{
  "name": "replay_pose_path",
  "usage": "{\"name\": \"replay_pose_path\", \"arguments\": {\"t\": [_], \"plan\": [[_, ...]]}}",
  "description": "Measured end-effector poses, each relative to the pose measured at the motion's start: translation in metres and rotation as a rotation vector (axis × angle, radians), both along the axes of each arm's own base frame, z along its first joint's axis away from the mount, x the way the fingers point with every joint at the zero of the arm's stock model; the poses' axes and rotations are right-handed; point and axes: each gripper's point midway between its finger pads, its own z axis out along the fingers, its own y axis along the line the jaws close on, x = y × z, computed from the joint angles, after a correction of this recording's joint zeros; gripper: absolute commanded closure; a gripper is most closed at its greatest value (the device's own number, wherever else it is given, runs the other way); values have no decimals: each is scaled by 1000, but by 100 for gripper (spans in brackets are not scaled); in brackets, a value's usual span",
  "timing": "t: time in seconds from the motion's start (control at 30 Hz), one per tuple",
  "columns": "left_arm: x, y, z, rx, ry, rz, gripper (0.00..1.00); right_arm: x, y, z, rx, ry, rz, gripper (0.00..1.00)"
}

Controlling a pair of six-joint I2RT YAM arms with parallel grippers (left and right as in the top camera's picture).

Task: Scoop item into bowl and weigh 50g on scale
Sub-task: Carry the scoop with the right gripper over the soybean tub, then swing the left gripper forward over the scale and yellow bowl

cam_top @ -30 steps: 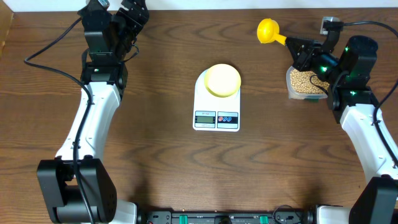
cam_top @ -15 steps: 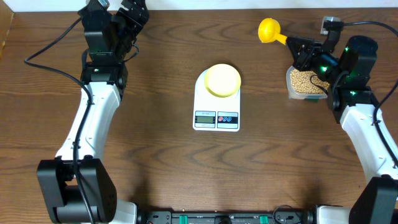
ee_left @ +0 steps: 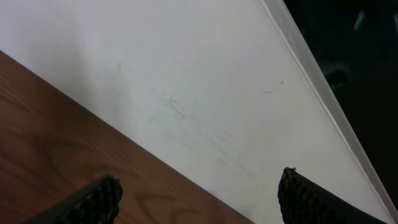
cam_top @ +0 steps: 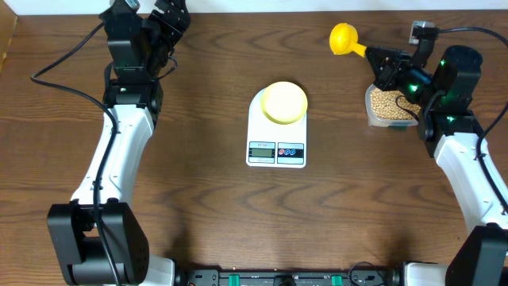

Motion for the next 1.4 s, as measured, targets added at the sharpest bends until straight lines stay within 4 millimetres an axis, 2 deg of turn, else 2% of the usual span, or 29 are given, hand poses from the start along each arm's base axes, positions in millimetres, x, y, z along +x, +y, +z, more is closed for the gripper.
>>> {"name": "replay_pose_path", "arguments": {"t": [0.63, 0.7, 0.93, 1.1, 1.4], "plan": [[0, 0, 0, -33, 7, 7, 18, 0, 0, 1, 14, 8, -5, 99], [0, 0, 0, -34, 8, 7, 18, 1, 0, 4, 16, 16, -6, 99], [0, 0, -1, -37, 11, 8, 18, 7, -3, 33, 2, 20, -16, 99], [0, 0, -1, -43, 13, 9, 18, 4, -22, 32, -108, 149, -110, 99], [0, 0, -2, -44, 17, 9, 18, -13, -72, 51, -348, 282, -333, 99]]}}
